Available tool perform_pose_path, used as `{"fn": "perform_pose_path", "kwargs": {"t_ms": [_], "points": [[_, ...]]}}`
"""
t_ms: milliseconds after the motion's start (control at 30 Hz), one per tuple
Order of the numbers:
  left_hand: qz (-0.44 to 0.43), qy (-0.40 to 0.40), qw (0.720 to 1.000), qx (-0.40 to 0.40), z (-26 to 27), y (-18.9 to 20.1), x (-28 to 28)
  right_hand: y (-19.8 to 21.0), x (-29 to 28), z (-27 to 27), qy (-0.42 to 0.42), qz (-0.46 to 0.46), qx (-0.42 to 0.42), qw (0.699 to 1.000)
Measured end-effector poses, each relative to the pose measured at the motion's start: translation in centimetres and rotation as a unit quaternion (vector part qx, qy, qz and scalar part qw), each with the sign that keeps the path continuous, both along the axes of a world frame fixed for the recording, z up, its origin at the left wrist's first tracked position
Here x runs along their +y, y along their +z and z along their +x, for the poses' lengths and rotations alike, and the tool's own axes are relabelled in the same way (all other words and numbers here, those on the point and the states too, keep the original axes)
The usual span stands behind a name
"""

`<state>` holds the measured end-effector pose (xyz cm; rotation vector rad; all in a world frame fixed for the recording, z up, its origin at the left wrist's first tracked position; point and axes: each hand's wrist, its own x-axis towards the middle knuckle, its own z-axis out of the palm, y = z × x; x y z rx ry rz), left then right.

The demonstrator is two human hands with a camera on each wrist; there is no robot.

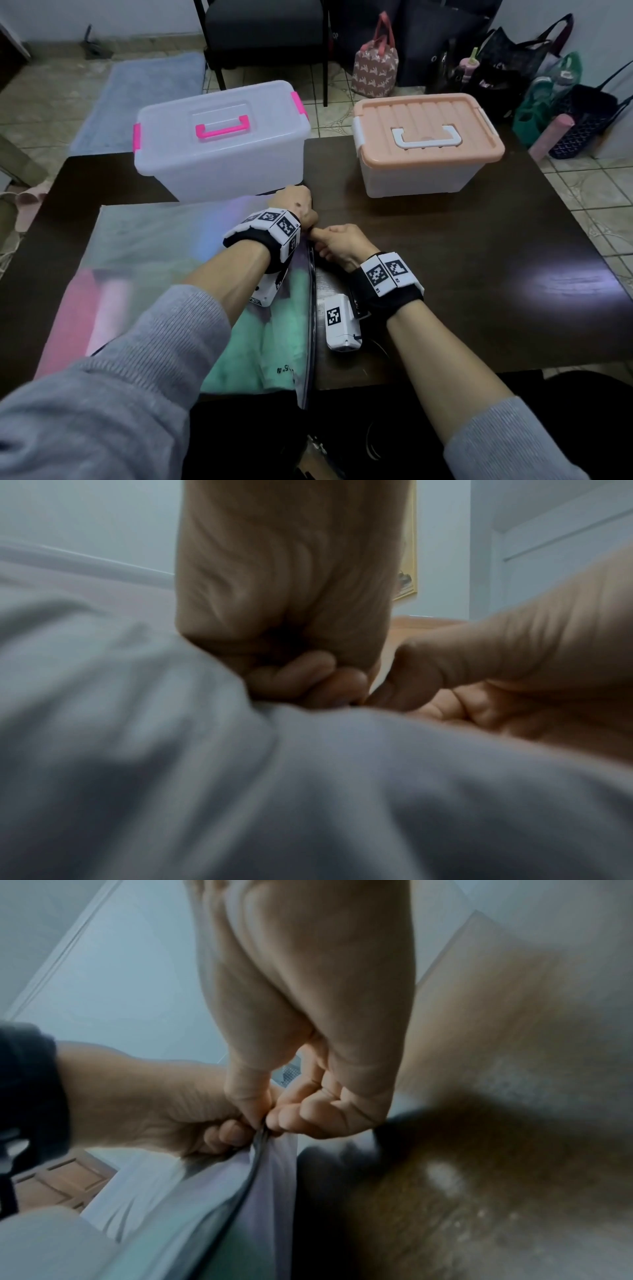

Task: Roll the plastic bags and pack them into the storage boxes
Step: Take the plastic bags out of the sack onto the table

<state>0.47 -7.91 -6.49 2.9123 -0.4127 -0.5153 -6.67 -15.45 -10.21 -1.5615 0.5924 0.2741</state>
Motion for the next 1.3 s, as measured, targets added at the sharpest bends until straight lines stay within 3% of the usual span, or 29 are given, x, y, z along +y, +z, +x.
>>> {"fn": "perform_pose_path", "kwargs": {"t_ms": [133,300,533,767,1100,1300], "points": [[-0.002,0.007,1.0,0.018,0.2,0.3,0.4,0.1,0.1,0.1,-0.009,0.052,0.007,0.999],[-0.026,0.007,0.998,0.051,0.2,0.5,0.7,0.5,-0.2,0.0,-0.036,0.194,0.036,0.98],[-0.052,0.02,0.996,0.071,0.0,0.8,1.5,1.0,-0.5,0.7,-0.068,0.238,0.079,0.966],[-0.039,0.041,0.994,0.097,0.1,1.4,0.9,0.9,-0.3,0.5,0.005,0.17,0.035,0.985],[0.05,-0.052,0.997,-0.001,-0.1,0.4,0.1,0.5,0.2,0.5,0.04,-0.024,-0.002,0.999],[0.019,-0.054,0.998,-0.023,-0.3,-0.1,0.0,0.2,0.1,0.1,0.017,0.0,-0.005,1.0]]}}
